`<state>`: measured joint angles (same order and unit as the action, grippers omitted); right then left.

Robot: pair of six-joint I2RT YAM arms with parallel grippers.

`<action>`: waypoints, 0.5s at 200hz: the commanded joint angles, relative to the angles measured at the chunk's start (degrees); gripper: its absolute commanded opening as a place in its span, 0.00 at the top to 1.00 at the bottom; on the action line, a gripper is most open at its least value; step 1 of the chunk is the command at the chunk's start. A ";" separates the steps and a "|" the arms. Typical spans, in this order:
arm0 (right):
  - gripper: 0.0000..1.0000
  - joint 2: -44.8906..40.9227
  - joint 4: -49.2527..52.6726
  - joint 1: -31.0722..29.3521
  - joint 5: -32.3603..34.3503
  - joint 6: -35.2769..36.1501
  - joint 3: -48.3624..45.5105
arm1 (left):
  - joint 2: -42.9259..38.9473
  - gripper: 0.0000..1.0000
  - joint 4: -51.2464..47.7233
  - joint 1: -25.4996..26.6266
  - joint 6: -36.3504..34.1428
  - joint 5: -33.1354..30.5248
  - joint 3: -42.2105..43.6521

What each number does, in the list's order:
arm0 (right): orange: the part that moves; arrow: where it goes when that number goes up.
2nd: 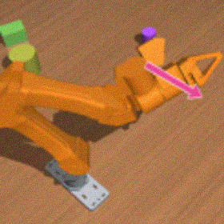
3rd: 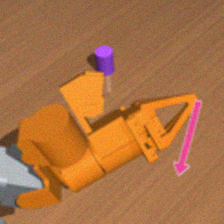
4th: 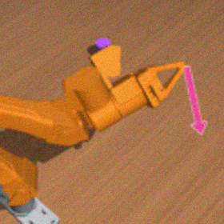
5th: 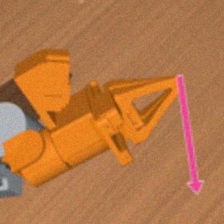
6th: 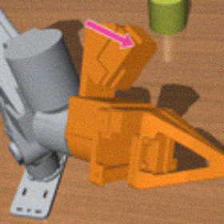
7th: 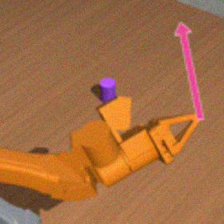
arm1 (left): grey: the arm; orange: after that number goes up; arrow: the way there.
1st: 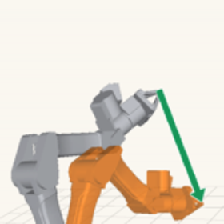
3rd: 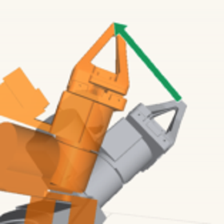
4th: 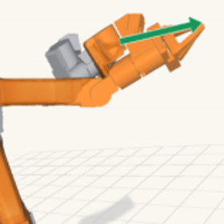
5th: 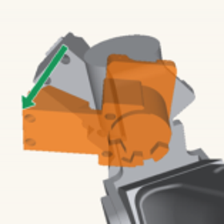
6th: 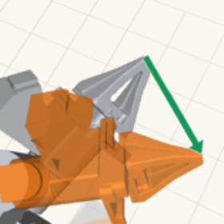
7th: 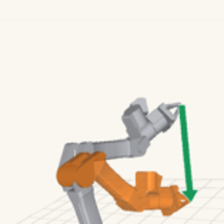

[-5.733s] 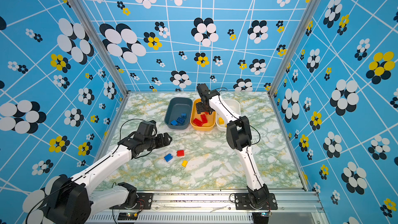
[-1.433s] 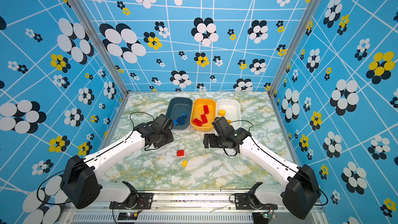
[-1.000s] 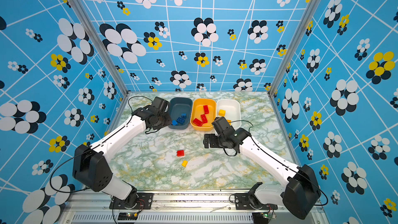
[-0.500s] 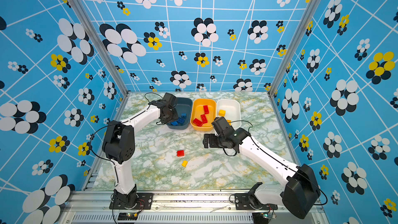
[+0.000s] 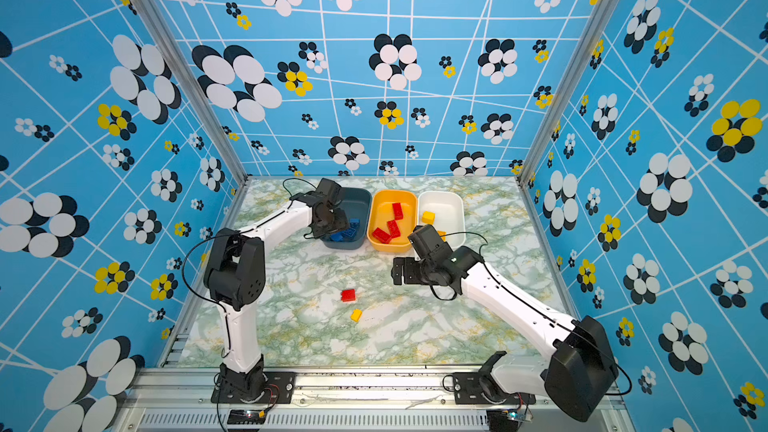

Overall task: Sort the legos into containers by color
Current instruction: 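Open the left gripper to drop the blue brick into the teal bin, then move the left gripper back over the small red brick on the table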

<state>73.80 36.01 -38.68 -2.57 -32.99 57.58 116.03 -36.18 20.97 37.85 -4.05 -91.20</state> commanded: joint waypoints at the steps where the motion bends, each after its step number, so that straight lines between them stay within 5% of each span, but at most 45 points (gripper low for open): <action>1: 0.01 0.20 -0.83 -0.26 -0.95 -0.84 0.57 | -2.39 0.26 -0.11 -0.14 -0.71 -0.06 -0.04; 100: 0.01 -0.32 -1.17 -0.27 -0.95 -1.19 -0.57 | -11.64 0.24 0.48 2.53 0.24 -1.81 6.59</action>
<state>73.80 35.29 -38.68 -3.22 -33.50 57.56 108.42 -35.59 22.74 37.89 -4.34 -87.74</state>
